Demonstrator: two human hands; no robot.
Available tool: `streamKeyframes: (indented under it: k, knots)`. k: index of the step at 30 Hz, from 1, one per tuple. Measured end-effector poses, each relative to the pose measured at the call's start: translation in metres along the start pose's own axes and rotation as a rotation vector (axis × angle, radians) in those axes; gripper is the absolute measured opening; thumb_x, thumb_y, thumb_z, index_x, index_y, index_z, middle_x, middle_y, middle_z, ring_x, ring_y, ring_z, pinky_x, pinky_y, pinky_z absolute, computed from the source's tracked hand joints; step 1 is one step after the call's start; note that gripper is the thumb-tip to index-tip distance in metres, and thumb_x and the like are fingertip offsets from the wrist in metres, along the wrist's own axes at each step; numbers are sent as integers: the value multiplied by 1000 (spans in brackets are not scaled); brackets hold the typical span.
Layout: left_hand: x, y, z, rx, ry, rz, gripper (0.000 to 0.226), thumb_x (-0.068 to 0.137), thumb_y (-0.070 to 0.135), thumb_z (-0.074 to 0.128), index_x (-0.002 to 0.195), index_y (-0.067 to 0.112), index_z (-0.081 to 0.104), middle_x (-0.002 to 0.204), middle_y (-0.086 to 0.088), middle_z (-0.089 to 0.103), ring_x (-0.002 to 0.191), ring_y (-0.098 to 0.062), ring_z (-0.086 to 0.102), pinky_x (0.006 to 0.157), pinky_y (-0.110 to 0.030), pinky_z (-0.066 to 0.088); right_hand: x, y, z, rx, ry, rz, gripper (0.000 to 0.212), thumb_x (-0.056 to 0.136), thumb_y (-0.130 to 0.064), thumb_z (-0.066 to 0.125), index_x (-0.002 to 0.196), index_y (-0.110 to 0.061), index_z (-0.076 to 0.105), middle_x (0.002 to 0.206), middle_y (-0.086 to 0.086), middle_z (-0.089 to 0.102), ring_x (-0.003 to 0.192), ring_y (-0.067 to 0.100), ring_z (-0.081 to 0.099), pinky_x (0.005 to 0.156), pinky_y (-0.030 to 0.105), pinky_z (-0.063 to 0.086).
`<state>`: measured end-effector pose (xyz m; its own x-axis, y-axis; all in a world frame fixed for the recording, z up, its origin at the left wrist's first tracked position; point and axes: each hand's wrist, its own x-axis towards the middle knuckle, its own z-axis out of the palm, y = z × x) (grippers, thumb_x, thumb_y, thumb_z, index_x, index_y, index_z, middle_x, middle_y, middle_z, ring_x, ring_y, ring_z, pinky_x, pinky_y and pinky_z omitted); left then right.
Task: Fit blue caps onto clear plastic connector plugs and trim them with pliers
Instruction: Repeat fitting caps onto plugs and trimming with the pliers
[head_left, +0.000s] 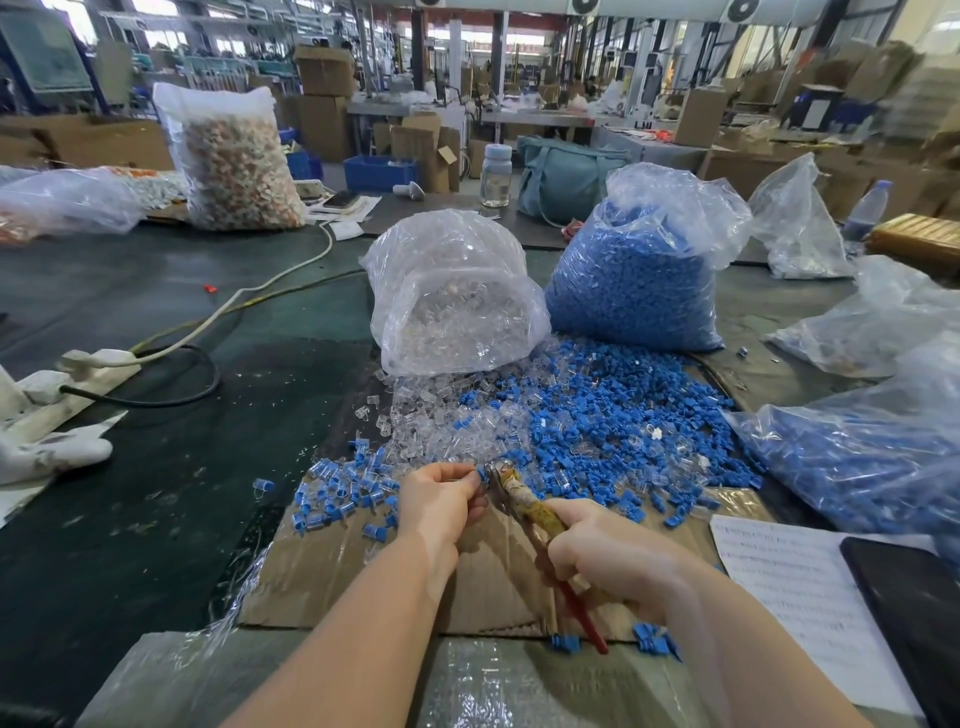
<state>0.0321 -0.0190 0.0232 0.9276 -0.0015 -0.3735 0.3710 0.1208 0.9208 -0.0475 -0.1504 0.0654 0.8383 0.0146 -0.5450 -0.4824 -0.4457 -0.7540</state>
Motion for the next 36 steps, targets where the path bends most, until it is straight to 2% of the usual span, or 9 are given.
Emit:
streamKeyframes:
  k: [11, 15, 21, 24, 28, 31, 33, 34, 36]
  knots:
    - [4, -3, -2, 29, 8, -40, 10, 87, -3, 57, 86, 5, 63, 78, -10, 63, 58, -12, 57, 44, -15, 48, -2, -3, 1, -70, -17, 12, 37, 75, 3, 43, 111, -6, 51, 93, 11, 51, 81, 22, 49, 70, 34, 39]
    - [4, -5, -3, 23, 13, -56, 12, 88, -1, 57, 83, 8, 63, 78, -10, 63, 55, -11, 55, 40, -15, 45, -5, -7, 7, -116, 16, -42, 16, 80, 2, 40, 86, -10, 49, 75, 5, 50, 64, 16, 46, 50, 21, 36]
    - [3, -5, -1, 13, 10, -58, 12, 88, 0, 57, 85, 9, 63, 80, -10, 64, 54, -10, 54, 45, -18, 44, -1, -4, 13, -211, 110, -134, 22, 86, -1, 39, 73, -17, 48, 70, 1, 51, 57, 14, 47, 47, 20, 39]
    - [3, -5, -2, 13, 12, -51, 12, 89, 1, 56, 86, 10, 63, 78, -9, 64, 54, -10, 54, 49, -19, 45, -2, -4, 13, -123, 61, -108, 19, 83, 2, 42, 76, -15, 49, 67, 0, 51, 49, 9, 45, 45, 18, 37]
    - [-1, -1, -3, -37, 28, -25, 10, 90, 0, 54, 89, 8, 60, 70, -8, 61, 53, -12, 54, 50, -23, 46, -4, -1, 11, 158, 25, -44, 25, 75, 7, 46, 96, -2, 56, 73, 10, 61, 59, 19, 62, 53, 26, 53]
    - [0, 1, -10, -59, 110, 6, 10, 91, 1, 52, 93, 9, 58, 69, -9, 58, 51, -14, 50, 44, -24, 38, 4, 5, 14, 93, 220, -85, 39, 78, 6, 46, 113, -8, 55, 74, 1, 54, 49, 9, 52, 40, 17, 38]
    - [3, 2, -18, -64, 184, 20, 12, 91, 1, 51, 93, 10, 58, 69, -8, 57, 52, -14, 50, 42, -21, 38, 14, 11, 11, -91, 419, -136, 49, 82, -1, 50, 129, -15, 47, 92, 1, 52, 69, 13, 53, 53, 18, 44]
    - [6, 2, -22, -70, 220, 24, 13, 91, 0, 51, 94, 11, 58, 70, -8, 57, 52, -14, 51, 41, -19, 40, 18, 16, 8, -203, 511, -127, 54, 83, -9, 54, 135, -18, 42, 103, 4, 53, 86, 19, 54, 70, 26, 49]
    - [11, 4, -29, -108, 289, 24, 17, 91, -2, 51, 99, 12, 57, 72, -8, 58, 53, -13, 52, 38, -16, 41, 22, 24, 0, -408, 666, -43, 63, 85, -29, 61, 142, -24, 34, 121, 6, 49, 114, 25, 44, 97, 41, 41]
